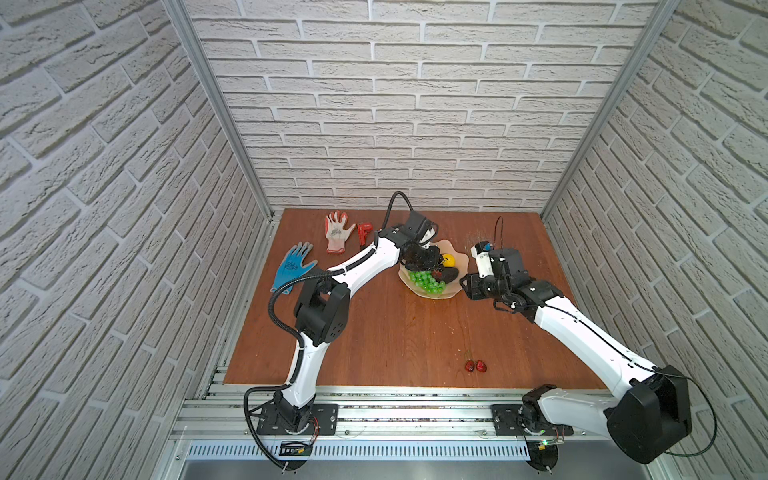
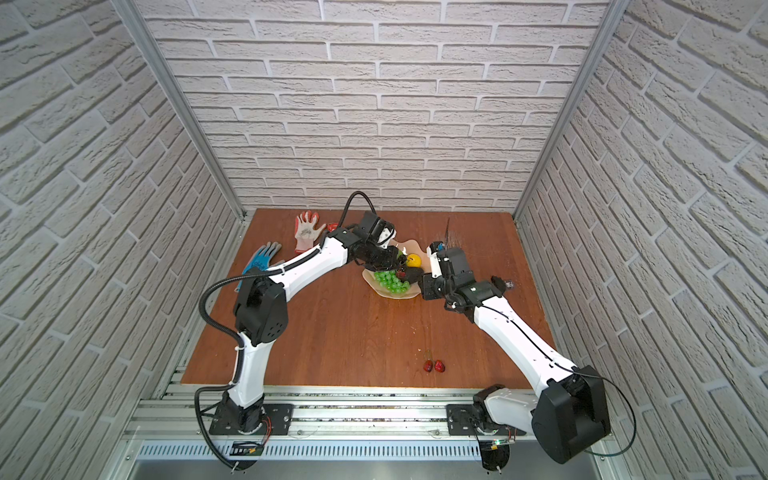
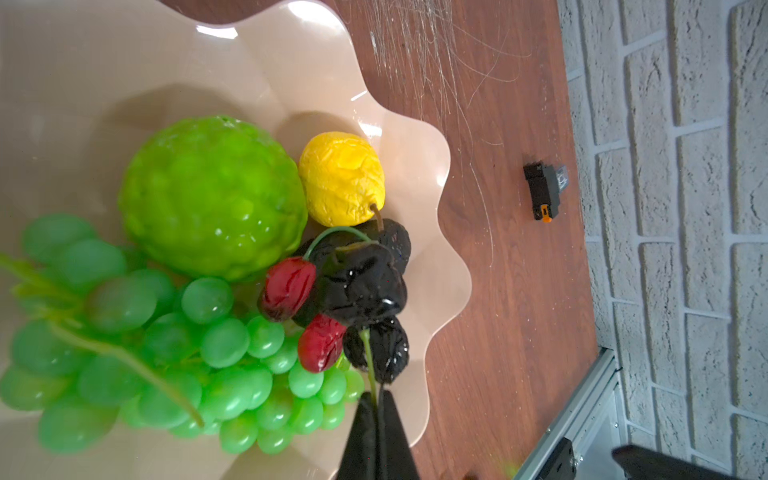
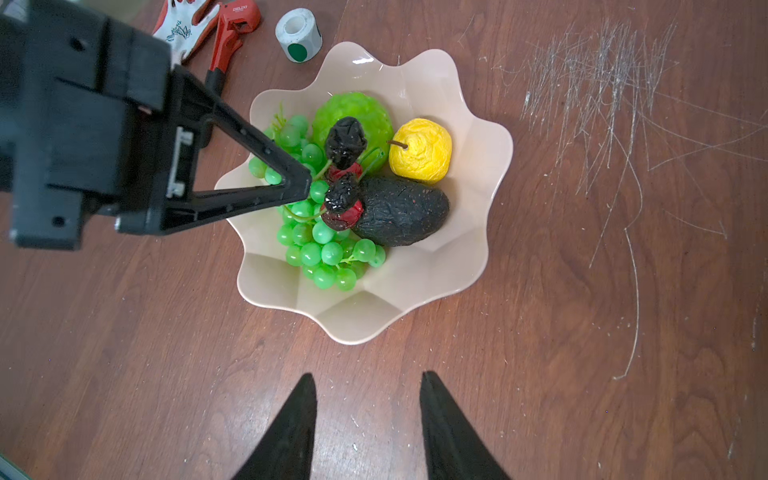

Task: Place and organize the fake fruits in the fruit bowl
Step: 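Carry the black cherries over the bowl and release them with the left gripper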

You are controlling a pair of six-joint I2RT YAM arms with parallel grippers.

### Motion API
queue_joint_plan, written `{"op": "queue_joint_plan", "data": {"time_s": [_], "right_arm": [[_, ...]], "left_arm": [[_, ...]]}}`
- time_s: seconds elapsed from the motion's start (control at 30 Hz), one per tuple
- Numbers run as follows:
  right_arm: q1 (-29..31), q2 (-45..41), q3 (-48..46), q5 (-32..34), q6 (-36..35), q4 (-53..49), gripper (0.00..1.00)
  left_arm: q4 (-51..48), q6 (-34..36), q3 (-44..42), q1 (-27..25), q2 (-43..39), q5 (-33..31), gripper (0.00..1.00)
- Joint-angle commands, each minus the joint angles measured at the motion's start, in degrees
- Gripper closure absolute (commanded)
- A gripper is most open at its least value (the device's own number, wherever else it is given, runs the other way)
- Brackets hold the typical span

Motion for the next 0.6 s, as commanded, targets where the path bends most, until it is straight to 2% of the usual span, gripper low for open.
{"op": "queue_joint_plan", "data": {"time_s": [0.0, 0.37, 0.43, 0.57], "right_arm": [[-0.3, 0.1, 0.5, -0.1, 0.7, 0.8, 0.57], [-0.2, 1.1, 0.6, -1.3, 1.1, 1.2, 0.57], [-0.2, 0.8, 0.6, -1.2, 1.1, 0.8, 0.57], [-0.2, -0.1, 0.5, -0.7, 1.1, -0.1, 0.57]], "left_arm": [[3.5, 0.3, 2.9, 0.8, 1.8, 2.0, 1.00], [4.9, -0.6, 6.1, 1.8, 6.4, 2.1, 0.98], [4.8, -0.7, 6.6, 1.9, 6.9, 2.7, 0.93], [5.0, -0.8, 5.7, 1.8, 6.2, 2.6, 0.76]]}}
